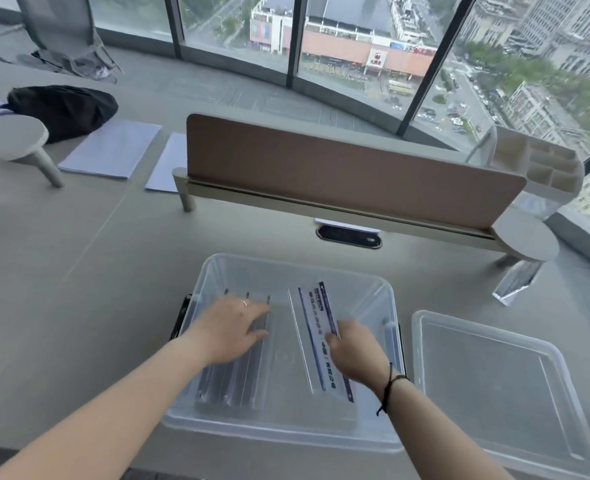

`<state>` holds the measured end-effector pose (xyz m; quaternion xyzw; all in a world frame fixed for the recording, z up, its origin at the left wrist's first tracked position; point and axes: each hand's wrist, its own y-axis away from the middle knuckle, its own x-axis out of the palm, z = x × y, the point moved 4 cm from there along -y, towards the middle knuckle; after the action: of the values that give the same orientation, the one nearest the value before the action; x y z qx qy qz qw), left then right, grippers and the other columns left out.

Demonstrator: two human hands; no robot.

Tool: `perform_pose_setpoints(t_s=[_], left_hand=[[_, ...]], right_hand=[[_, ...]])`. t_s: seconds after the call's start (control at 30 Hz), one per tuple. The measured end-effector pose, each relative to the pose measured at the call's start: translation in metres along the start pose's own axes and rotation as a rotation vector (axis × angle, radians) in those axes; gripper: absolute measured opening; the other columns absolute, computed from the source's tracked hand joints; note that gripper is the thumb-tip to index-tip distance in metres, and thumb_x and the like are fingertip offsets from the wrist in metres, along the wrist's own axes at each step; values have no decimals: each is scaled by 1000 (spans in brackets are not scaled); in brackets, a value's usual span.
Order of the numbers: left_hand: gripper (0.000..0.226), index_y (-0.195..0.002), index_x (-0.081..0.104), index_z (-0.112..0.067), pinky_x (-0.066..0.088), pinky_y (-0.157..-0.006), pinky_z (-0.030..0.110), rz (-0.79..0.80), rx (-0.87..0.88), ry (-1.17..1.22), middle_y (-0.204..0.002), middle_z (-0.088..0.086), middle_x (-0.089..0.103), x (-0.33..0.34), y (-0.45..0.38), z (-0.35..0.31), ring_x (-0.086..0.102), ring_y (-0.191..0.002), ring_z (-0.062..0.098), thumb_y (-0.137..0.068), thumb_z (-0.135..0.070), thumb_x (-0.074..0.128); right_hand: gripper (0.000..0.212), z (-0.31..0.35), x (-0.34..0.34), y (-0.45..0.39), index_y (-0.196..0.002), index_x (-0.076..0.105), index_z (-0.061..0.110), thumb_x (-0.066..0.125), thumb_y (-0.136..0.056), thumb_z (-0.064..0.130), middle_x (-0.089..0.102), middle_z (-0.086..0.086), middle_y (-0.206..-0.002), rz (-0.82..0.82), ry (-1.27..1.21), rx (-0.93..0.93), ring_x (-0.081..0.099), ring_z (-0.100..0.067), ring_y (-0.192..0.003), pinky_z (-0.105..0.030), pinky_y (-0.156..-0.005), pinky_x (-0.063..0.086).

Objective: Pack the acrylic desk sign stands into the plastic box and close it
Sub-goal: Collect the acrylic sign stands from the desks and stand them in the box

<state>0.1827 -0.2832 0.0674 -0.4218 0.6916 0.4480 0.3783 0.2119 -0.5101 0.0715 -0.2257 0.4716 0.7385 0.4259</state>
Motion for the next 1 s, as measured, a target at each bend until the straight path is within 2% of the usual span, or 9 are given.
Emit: perform_pose_setpoints(t_s=[0.13, 0.33, 0.4, 0.43, 0.53, 0.67, 0.77, 0.9, 1.0], left_hand=[[74, -155, 7, -39, 3, -123, 46, 64, -1, -79, -162, -10, 21, 27, 1, 12, 11, -150, 16, -93, -66, 38], [80, -151, -9, -47, -1, -121, 53, 180, -102, -45, -165, -9, 0, 59, 2, 18, -5, -151, 23, -90, -70, 38], [80, -150, -10, -48, 2, -121, 53, 188, -119, -6, -164, -10, -2, 62, 3, 18, -5, -151, 23, -91, -70, 39], [81, -150, -10, -48, 3, -121, 52, 189, -124, 13, -164, -11, -2, 62, 2, 18, -5, -151, 23, -91, -69, 40], [86, -151, -9, -47, 4, -121, 52, 196, -136, 81, -164, -13, -3, 61, 1, 19, -4, -151, 23, -89, -67, 47], [89, -152, -7, -48, 8, -121, 51, 199, -148, 120, -164, -14, 1, 61, 0, 21, -1, -151, 24, -87, -66, 51], [90, -152, -5, -48, 10, -121, 51, 189, -158, 124, -164, -14, 5, 61, 0, 20, 1, -151, 25, -86, -67, 53], [89, -152, -3, -48, 12, -121, 51, 183, -160, 128, -164, -13, 7, 60, -1, 19, 2, -151, 26, -86, -67, 54], [89, -152, -3, -48, 14, -121, 50, 186, -163, 132, -164, -14, 7, 60, 0, 20, 2, -151, 26, -86, -67, 53]], right_hand=[[20, -16, 34, -12, -72, 44, 9, 45, -92, 13, 51, -7, -69, 30, -100, 134, 43, -23, -58, -29, -53, 37], [14, -21, 64, -25, -87, 50, 10, 44, -96, 19, 55, -9, -84, 38, -184, 262, 59, -30, -75, -42, -77, 60], [21, -18, 70, -27, -93, 56, 3, 43, -96, 18, 59, -13, -84, 89, -245, 261, 67, -36, -79, -48, -73, 61], [27, -17, 73, -27, -108, 58, -1, 43, -96, 18, 62, -15, -88, 108, -276, 263, 69, -36, -81, -47, -71, 62], [48, -20, 81, -25, -143, 41, 9, 45, -97, 22, 67, -12, -109, 163, -398, 286, 70, -27, -85, -38, -67, 62], [44, -18, 92, -24, -139, 46, 16, 43, -95, 15, 68, -16, -110, 244, -564, 288, 63, -23, -87, -40, -83, 60], [53, -10, 101, -21, -148, 32, 18, 43, -97, 14, 63, -7, -94, 289, -539, 252, 57, -20, -81, -28, -70, 56], [56, 2, 109, -25, -152, 26, 17, 42, -99, 14, 59, -6, -98, 256, -494, 178, 54, -19, -86, -43, -91, 54], [58, 9, 111, -26, -154, 18, 19, 41, -100, 16, 58, -2, -111, 279, -468, 159, 56, -20, -92, -40, -94, 52]])
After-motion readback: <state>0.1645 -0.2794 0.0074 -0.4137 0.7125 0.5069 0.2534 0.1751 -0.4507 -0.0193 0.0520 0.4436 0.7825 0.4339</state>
